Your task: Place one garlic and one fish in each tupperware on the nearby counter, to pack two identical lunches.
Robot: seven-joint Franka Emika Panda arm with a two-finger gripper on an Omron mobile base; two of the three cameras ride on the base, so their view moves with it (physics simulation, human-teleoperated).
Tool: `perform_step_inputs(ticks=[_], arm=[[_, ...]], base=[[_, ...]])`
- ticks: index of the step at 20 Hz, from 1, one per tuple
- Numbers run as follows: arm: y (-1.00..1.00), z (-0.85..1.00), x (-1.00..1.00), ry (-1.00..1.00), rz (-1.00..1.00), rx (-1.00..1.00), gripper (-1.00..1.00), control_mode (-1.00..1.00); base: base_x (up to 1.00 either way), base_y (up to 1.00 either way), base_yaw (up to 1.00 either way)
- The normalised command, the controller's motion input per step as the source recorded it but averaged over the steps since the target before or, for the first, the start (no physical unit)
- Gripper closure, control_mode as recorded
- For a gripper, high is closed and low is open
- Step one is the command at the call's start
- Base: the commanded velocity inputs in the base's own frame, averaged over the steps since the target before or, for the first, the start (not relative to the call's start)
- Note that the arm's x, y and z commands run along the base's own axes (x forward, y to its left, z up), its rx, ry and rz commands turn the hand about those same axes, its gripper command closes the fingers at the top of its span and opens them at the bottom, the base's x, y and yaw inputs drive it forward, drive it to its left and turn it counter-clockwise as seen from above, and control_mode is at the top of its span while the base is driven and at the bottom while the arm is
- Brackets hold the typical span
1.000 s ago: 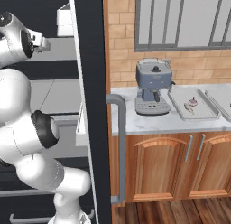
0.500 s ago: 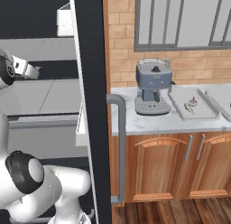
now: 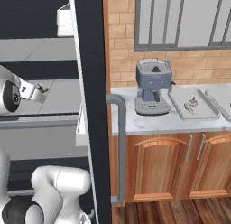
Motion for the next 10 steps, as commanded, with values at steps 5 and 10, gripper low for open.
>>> perform_step_inputs(ticks=[5, 10], arm=[[0.0, -0.07, -0.16, 0.04, -0.01, 0.02, 1.0, 1.0], [0.0, 0.0, 0.0, 0.0, 0.0, 0.0, 1.0, 1.0]], base=[[-0.8, 0.0, -0.09], [-1.0, 0.0, -0.13]])
